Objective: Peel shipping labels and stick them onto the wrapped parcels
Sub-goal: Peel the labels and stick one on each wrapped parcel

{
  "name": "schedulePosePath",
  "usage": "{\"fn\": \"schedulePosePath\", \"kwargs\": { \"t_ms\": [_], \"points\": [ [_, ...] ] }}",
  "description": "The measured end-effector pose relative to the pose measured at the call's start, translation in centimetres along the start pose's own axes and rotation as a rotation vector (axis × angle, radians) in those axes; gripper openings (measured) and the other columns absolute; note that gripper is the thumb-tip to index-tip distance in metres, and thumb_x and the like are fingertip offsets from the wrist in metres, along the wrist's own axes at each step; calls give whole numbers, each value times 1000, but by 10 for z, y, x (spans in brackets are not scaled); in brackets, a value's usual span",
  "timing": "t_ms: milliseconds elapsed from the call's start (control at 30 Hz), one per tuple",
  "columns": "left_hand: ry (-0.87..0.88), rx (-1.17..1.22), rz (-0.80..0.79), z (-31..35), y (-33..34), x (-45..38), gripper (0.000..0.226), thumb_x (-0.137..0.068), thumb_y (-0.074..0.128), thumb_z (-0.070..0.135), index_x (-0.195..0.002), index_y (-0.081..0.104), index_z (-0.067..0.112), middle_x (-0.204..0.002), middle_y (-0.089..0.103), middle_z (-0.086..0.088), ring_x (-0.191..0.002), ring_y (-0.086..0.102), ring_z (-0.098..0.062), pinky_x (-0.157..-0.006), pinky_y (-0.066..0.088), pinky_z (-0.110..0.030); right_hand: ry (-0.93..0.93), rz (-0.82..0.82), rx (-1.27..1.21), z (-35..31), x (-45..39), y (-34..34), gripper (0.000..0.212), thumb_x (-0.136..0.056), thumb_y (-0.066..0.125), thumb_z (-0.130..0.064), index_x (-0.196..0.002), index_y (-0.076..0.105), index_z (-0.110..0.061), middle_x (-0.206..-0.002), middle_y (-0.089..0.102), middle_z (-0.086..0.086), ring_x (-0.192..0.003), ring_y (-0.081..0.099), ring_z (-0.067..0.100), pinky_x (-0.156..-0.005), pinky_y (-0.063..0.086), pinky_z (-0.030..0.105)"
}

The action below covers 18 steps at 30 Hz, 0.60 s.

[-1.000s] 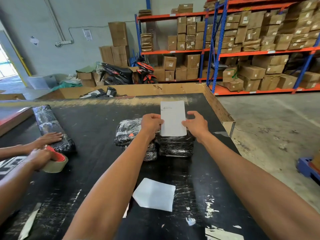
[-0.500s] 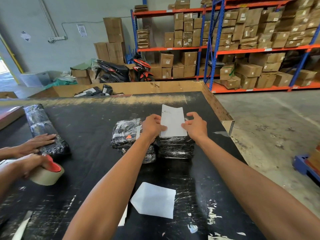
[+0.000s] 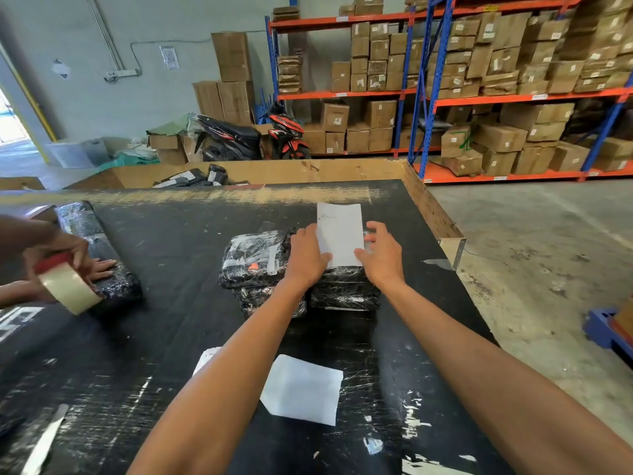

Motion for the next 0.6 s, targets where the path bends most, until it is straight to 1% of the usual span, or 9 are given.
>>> {"fn": "schedulePosePath", "kwargs": {
  "t_ms": [67, 100, 133, 200, 267, 333, 433, 533, 600],
  "points": [
    [-35, -51, -1, 0, 1, 2, 87, -88, 73, 15, -154, 17, 1, -149, 27, -25, -139, 27, -40, -111, 32, -43, -5, 30, 61, 2, 2, -1, 60, -90, 71, -13, -143, 45, -21, -143, 40, 7, -130, 44, 27, -109, 41, 42],
    [-36, -81, 15, -1, -2, 2, 90, -88, 73, 18, -155, 16, 0, -152, 24, -25, -140, 25, -39, -113, 30, -43, -29, 43, 111, 2, 3, -3, 56, -90, 72, -15, -140, 48, -23, -144, 39, 4, -132, 41, 27, -109, 38, 42],
    [-1, -130, 29, 0, -6, 2, 83, -88, 73, 21, -153, 25, 3, -151, 30, -22, -140, 30, -37, -112, 31, -42, -85, 49, 175, 0, 4, -4, 48, -90, 71, -17, -133, 53, -26, -141, 42, 0, -132, 40, 25, -107, 35, 42],
    [149, -244, 30, 5, -10, 1, 49, -90, 70, 25, -136, 56, 13, -144, 49, -10, -134, 43, -30, -108, 35, -42, -224, 14, 282, -5, 2, -3, 26, -93, 65, -15, -112, 66, -32, -131, 56, -8, -128, 45, 21, -99, 31, 41],
    [217, -314, -28, 8, -8, -2, 26, -95, 59, 26, -119, 70, 24, -137, 60, 3, -133, 48, -21, -113, 27, -42, -268, -95, 325, -6, -4, 4, 30, -98, 54, -13, -98, 73, -37, -120, 68, -13, -126, 52, 19, -95, 29, 41],
    [195, -370, -124, 6, -1, -6, 32, -100, 47, 28, -122, 69, 32, -136, 62, 8, -135, 47, -15, -120, 11, -45, -235, -186, 348, -3, -11, 10, 38, -102, 45, -16, -105, 75, -39, -123, 70, -14, -129, 52, 18, -98, 29, 42],
    [189, -476, -238, 5, 4, -17, 39, -104, 33, 37, -132, 60, 34, -141, 58, 7, -144, 37, -16, -120, -7, -55, -208, -263, 440, -2, -24, 15, 41, -105, 36, -21, -123, 67, -42, -138, 62, -10, -140, 42, 19, -107, 26, 46],
    [167, -520, -297, -2, 6, -33, 47, -105, 21, 42, -132, 58, 32, -142, 57, 4, -148, 31, -19, -117, -13, -61, -144, -360, 487, 0, -34, 21, 45, -107, 29, -22, -134, 57, -43, -154, 45, -13, -153, 14, 22, -113, 14, 48],
    [132, -523, -325, -4, 5, -44, 52, -105, 16, 43, -134, 57, 30, -144, 55, 1, -148, 29, -22, -117, -15, -62, -96, -393, 500, 3, -42, 24, 47, -107, 25, -22, -139, 52, -43, -158, 40, -14, -155, 7, 22, -116, 10, 50]
  ]
}}
Point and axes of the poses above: each hand's wrist, its own x-axis away from the middle knuckle, its own y-axis out of the palm, z = x × y, the point moved 6 cm from there along -x, towards the middle knuckle
